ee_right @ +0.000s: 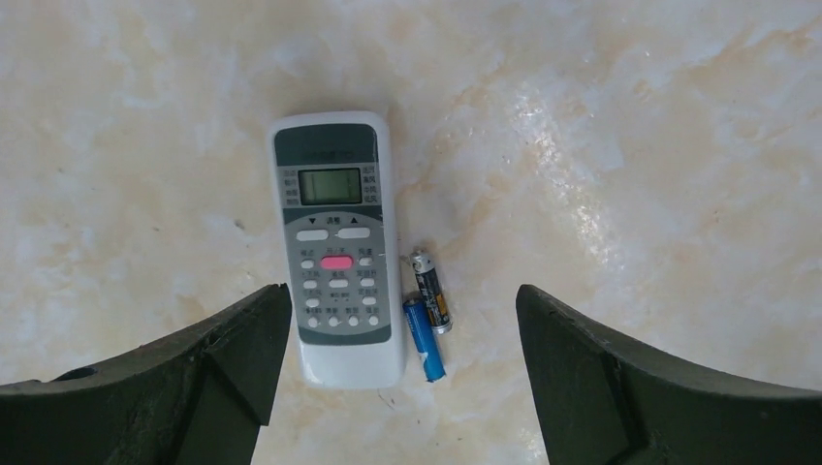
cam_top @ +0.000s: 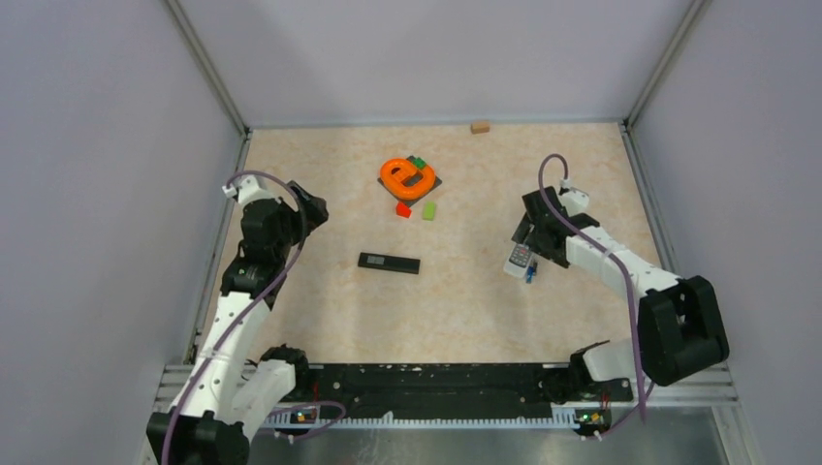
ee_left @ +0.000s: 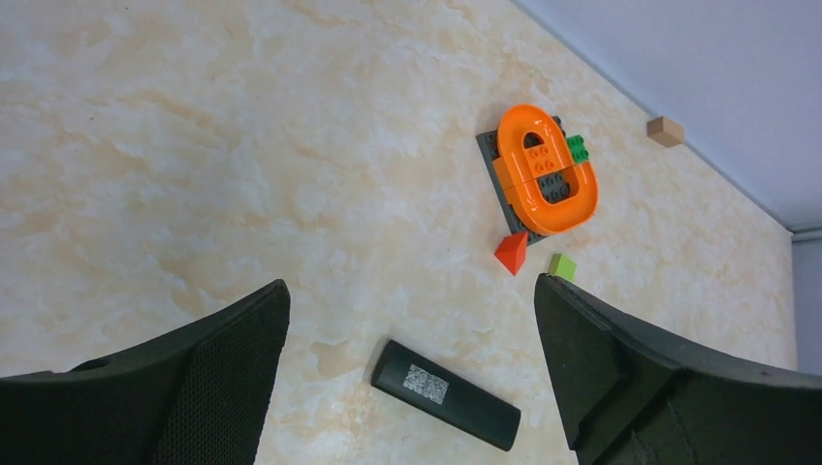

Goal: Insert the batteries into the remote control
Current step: Move the remote control to the center of the board.

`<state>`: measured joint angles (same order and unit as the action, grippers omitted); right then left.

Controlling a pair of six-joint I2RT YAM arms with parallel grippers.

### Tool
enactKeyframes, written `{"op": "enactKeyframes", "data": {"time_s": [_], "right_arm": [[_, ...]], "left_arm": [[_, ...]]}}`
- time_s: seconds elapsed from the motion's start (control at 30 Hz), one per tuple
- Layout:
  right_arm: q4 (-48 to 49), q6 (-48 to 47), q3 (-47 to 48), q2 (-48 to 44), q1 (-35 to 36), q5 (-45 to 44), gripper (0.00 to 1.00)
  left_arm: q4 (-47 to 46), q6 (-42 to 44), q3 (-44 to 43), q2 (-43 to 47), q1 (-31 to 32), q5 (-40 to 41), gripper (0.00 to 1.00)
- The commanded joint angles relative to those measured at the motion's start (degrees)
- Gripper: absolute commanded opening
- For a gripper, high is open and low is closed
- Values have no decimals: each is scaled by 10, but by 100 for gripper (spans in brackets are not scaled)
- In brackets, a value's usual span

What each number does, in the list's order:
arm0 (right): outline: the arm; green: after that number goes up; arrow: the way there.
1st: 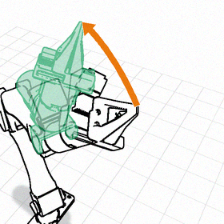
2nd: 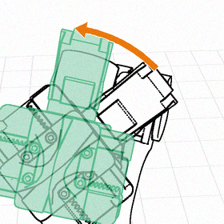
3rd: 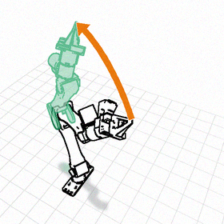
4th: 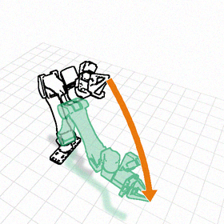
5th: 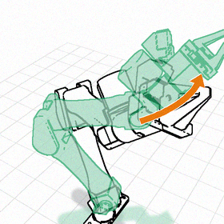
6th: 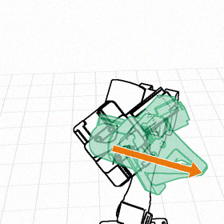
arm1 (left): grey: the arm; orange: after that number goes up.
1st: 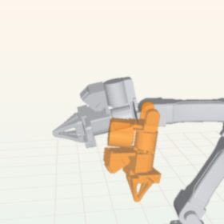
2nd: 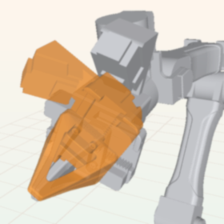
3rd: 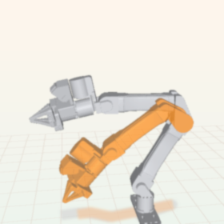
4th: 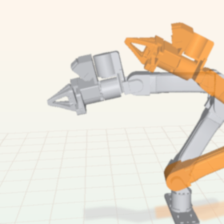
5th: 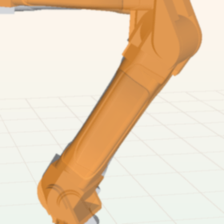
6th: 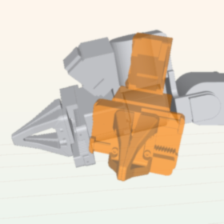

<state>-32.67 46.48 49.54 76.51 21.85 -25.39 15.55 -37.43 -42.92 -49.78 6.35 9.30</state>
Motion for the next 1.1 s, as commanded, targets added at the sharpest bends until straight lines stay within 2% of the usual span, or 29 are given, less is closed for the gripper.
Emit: {"op": "enactKeyframes", "data": {"time_s": [0.0,0.23,0.37,0.47,0.6,0.83,0.93,1.07], "right_arm": [[31,-15,8,46,-9,7,87],[40,-29,70,155,-12,6,87],[55,-33,78,180,-18,16,87],[77,-45,80,190,-20,36,84],[98,-61,90,207,-23,73,74],[105,-88,130,247,-23,112,43],[110,-81,132,247,-14,133,38],[88,-55,136,237,51,130,38]], "left_arm": [[-39,27,10,9,-4,-49,99],[-67,44,13,-18,-4,-156,99],[-86,54,14,-30,-4,-212,99],[-97,54,12,-40,-3,-241,99],[-98,51,11,-53,-3,-259,99],[-104,46,13,-65,-2,-297,99],[-105,43,13,-77,4,-310,99],[-105,33,10,-105,30,-299,99]]}}
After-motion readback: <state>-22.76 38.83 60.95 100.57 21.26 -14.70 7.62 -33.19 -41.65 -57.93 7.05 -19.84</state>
